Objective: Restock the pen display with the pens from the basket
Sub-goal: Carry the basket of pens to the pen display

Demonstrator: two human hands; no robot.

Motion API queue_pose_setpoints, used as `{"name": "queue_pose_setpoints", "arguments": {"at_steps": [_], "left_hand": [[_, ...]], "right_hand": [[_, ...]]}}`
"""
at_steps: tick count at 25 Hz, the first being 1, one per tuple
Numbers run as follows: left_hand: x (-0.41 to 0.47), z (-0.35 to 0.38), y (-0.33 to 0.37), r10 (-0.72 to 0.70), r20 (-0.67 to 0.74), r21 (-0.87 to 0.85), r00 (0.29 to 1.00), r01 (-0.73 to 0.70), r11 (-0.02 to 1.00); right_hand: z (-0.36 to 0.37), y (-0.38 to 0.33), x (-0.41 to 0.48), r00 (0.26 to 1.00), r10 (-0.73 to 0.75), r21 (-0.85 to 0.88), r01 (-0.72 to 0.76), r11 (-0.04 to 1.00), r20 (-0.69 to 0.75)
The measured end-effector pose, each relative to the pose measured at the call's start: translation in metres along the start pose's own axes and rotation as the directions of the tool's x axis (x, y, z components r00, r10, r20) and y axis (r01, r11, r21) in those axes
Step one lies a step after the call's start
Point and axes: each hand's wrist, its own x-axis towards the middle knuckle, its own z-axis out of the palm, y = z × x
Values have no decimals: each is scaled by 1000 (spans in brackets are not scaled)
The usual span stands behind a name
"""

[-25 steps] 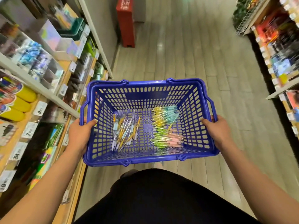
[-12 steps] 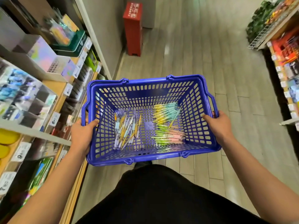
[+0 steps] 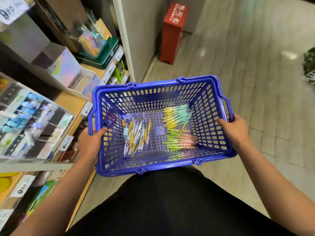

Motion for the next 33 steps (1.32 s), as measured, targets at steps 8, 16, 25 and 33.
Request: {"name": "queue_pose_setpoints", "arguments": {"at_steps": [8, 16, 25, 33], "left_hand": [[7, -5, -19, -131, -282, -166, 950, 86, 982], [-76, 25, -40, -352, -580, -447, 734, 75, 892], [-158, 57, -71, -504, -700, -556, 505, 56, 829], [-142, 32, -107, -532, -692, -540, 488, 139, 830]], "right_hand": [[80, -103, 102, 940, -201, -127, 243, 962, 276], [168, -180, 153, 715, -317, -154, 510, 847, 624], [214, -181, 141, 504, -309, -100, 632, 769, 807], [236, -164, 119, 538, -304, -152, 645, 749, 786]]}}
